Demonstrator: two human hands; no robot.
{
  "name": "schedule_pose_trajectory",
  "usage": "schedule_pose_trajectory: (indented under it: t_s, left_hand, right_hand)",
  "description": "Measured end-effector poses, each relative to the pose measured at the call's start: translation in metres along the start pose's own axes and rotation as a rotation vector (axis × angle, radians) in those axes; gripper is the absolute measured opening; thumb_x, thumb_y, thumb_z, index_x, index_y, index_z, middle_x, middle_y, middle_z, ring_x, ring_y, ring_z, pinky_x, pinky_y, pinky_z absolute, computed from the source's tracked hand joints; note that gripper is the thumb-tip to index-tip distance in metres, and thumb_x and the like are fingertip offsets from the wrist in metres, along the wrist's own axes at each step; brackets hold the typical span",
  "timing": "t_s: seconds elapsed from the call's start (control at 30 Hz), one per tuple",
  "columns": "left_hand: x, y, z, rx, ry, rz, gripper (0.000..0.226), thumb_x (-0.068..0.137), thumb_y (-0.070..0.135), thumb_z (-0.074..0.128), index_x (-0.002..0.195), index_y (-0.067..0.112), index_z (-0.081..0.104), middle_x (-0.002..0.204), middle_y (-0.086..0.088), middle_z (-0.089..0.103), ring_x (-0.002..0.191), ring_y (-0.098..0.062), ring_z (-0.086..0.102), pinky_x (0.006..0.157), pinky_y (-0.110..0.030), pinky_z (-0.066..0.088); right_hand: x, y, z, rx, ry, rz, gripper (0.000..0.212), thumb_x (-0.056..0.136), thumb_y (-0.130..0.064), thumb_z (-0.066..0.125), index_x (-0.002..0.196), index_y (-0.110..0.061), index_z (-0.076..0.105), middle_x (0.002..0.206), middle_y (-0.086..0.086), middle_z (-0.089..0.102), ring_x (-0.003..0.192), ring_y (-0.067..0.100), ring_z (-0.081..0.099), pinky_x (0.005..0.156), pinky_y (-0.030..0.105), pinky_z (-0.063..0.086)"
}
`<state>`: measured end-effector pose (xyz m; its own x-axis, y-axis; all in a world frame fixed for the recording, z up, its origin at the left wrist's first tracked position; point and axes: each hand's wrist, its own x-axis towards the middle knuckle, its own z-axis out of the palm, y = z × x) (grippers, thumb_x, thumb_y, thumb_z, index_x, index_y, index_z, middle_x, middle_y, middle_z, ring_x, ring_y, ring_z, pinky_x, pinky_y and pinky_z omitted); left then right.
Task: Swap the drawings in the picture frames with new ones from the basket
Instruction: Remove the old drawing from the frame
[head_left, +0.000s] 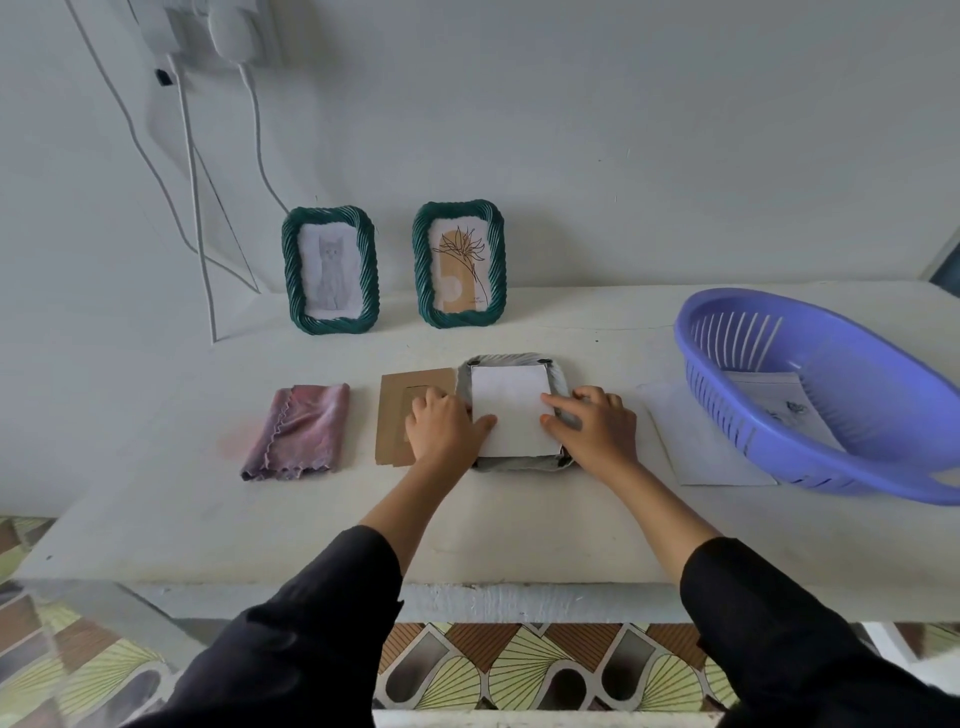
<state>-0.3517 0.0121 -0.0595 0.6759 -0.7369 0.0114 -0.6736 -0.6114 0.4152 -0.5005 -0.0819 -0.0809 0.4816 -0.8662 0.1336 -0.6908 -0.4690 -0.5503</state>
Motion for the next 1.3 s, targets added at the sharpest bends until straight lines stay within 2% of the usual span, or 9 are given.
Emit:
schedule_pose_trajectory:
  t_s: [0.37, 0.6, 0.67, 0.73, 0.83, 0.93, 1.0, 1.1, 1.3]
  left_hand:
    - [0.005, -0.002, -0.003, -0.240, 0.028, -0.090, 0.032, 0.078, 0.033, 0.072, 0.106, 0.016, 0.070, 0.115, -0.005, 0.063, 0.108, -0.027, 0.054, 0.094, -0.041, 0.048]
    - [0.005, 0.006, -0.015, -0.548, 0.049, -0.139, 0.009, 0.085, 0.022, 0.062, 0.088, 0.014, 0.066, 0.095, -0.006, 0.065, 0.093, -0.027, 0.059, 0.080, -0.035, 0.053]
    - [0.004, 0.016, -0.024, -0.674, 0.037, -0.114, 0.007, 0.087, 0.016, 0.060, 0.080, 0.013, 0.058, 0.086, -0.004, 0.061, 0.080, -0.023, 0.057, 0.067, -0.029, 0.049]
    - [0.002, 0.030, -0.034, -0.813, 0.009, -0.104, 0.003, 0.087, 0.011, 0.060, 0.088, 0.009, 0.057, 0.086, -0.004, 0.061, 0.073, -0.019, 0.056, 0.060, -0.023, 0.047]
    - [-0.003, 0.055, -0.030, -0.986, -0.121, -0.125, 0.008, 0.086, 0.003, 0.059, 0.092, 0.008, 0.055, 0.082, -0.005, 0.060, 0.063, -0.014, 0.054, 0.061, -0.024, 0.049]
    - [-0.015, 0.084, -0.008, -1.037, -0.286, -0.131, 0.012, 0.085, -0.004, 0.059, 0.088, 0.006, 0.055, 0.071, -0.007, 0.057, 0.056, -0.016, 0.051, 0.056, -0.025, 0.048]
    - [-0.022, 0.102, 0.010, -1.015, -0.355, -0.124, 0.020, 0.082, -0.007, 0.060, 0.100, 0.002, 0.056, 0.068, -0.008, 0.055, 0.053, -0.017, 0.049, 0.049, -0.024, 0.047]
    - [-0.029, 0.118, 0.031, -0.951, -0.415, -0.120, 0.022, 0.081, -0.006, 0.060, 0.097, 0.005, 0.051, 0.068, -0.007, 0.054, 0.052, -0.017, 0.049, 0.047, -0.023, 0.046]
    - [-0.032, 0.149, 0.046, -0.883, -0.489, -0.087, 0.020, 0.082, -0.004, 0.059, 0.096, 0.006, 0.049, 0.063, -0.007, 0.054, 0.050, -0.017, 0.050, 0.059, -0.028, 0.051]
  right_hand:
    - [0.001, 0.001, -0.001, -0.002, -0.008, -0.004, 0.036, 0.085, -0.045, 0.056, 0.122, -0.042, 0.057, 0.129, -0.003, 0.048, 0.125, 0.019, 0.038, 0.108, 0.035, 0.024]
    - [0.003, -0.002, -0.013, 0.067, -0.118, 0.060, 0.039, 0.091, -0.046, 0.046, 0.130, -0.039, 0.050, 0.135, 0.000, 0.049, 0.127, 0.022, 0.041, 0.107, 0.036, 0.028]
    - [0.004, -0.008, -0.037, 0.217, -0.167, 0.069, 0.041, 0.092, -0.039, 0.049, 0.132, -0.032, 0.049, 0.134, 0.002, 0.054, 0.119, 0.021, 0.051, 0.102, 0.031, 0.036]
    - [0.003, -0.012, -0.074, 0.266, 0.005, 0.019, 0.040, 0.088, -0.028, 0.058, 0.128, -0.025, 0.055, 0.124, 0.007, 0.059, 0.094, 0.016, 0.056, 0.088, 0.026, 0.040]
    - [-0.004, -0.008, -0.138, 0.024, 0.221, 0.076, 0.047, 0.083, -0.028, 0.064, 0.129, -0.021, 0.053, 0.127, 0.009, 0.055, 0.103, 0.023, 0.055, 0.091, 0.032, 0.041]
    - [-0.006, 0.013, -0.168, -0.270, -0.072, 0.309, 0.063, 0.082, -0.037, 0.065, 0.134, -0.012, 0.042, 0.138, 0.009, 0.048, 0.126, 0.029, 0.046, 0.101, 0.038, 0.039]
    - [-0.003, 0.027, -0.165, -0.274, -0.200, 0.364, 0.049, 0.078, -0.032, 0.067, 0.119, -0.010, 0.052, 0.127, 0.012, 0.054, 0.115, 0.031, 0.053, 0.094, 0.038, 0.044]
    - [-0.001, 0.041, -0.159, -0.273, -0.194, 0.275, 0.015, 0.076, -0.019, 0.063, 0.074, -0.012, 0.050, 0.077, 0.009, 0.053, 0.074, 0.027, 0.051, 0.064, 0.032, 0.037]
    - [0.003, 0.041, -0.176, -0.175, -0.178, 0.222, 0.045, 0.074, -0.011, 0.063, 0.056, -0.017, 0.022, 0.057, 0.002, 0.022, 0.055, 0.019, 0.022, 0.052, 0.030, 0.014]
